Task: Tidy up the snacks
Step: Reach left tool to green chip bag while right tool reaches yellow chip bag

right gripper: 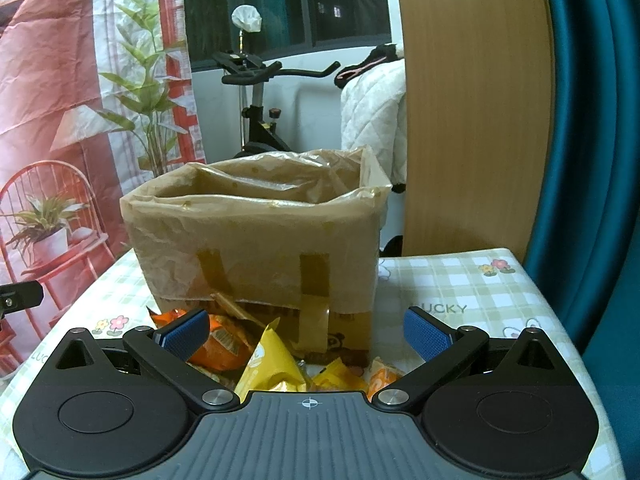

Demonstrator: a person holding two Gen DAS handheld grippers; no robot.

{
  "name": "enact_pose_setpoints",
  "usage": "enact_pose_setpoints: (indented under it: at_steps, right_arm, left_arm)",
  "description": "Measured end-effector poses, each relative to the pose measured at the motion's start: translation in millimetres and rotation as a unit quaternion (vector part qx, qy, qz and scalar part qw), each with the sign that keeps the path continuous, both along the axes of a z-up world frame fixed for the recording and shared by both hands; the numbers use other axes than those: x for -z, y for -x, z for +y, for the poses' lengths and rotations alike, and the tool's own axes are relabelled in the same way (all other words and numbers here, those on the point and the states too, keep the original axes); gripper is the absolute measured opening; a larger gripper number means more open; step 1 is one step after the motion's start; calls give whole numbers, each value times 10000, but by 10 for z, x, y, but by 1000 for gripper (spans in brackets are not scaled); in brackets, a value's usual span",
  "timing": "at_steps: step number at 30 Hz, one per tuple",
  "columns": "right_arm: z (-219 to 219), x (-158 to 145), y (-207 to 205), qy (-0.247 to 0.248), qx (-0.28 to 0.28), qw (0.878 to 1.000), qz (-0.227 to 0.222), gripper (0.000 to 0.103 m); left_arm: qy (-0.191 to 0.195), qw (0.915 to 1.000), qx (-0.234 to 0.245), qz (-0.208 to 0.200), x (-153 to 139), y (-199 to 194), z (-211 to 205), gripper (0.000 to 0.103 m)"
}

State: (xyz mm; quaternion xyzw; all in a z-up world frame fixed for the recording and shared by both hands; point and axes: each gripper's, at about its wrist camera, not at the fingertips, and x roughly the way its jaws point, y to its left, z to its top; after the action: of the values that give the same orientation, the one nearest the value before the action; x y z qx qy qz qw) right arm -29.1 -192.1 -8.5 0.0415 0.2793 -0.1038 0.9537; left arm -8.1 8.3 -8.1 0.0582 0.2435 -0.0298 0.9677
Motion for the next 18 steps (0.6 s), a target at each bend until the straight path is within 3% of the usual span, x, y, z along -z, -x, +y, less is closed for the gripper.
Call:
enact_pose_setpoints:
  at_steps: [7, 11, 18]
  right_arm:
    - [195, 288, 74, -37, -307, 9995, -87, 103]
    - [312, 440, 81, -15, -434, 9991, -6, 103]
    - [420, 478, 148, 283, -602, 9978, 55, 103]
  left_arm:
    - [96, 9996, 95, 230, 168, 23, 129, 102]
    - [186, 9990, 125, 396, 267, 48, 212, 95]
    - [415, 9977, 204, 505, 388, 100, 284, 95]
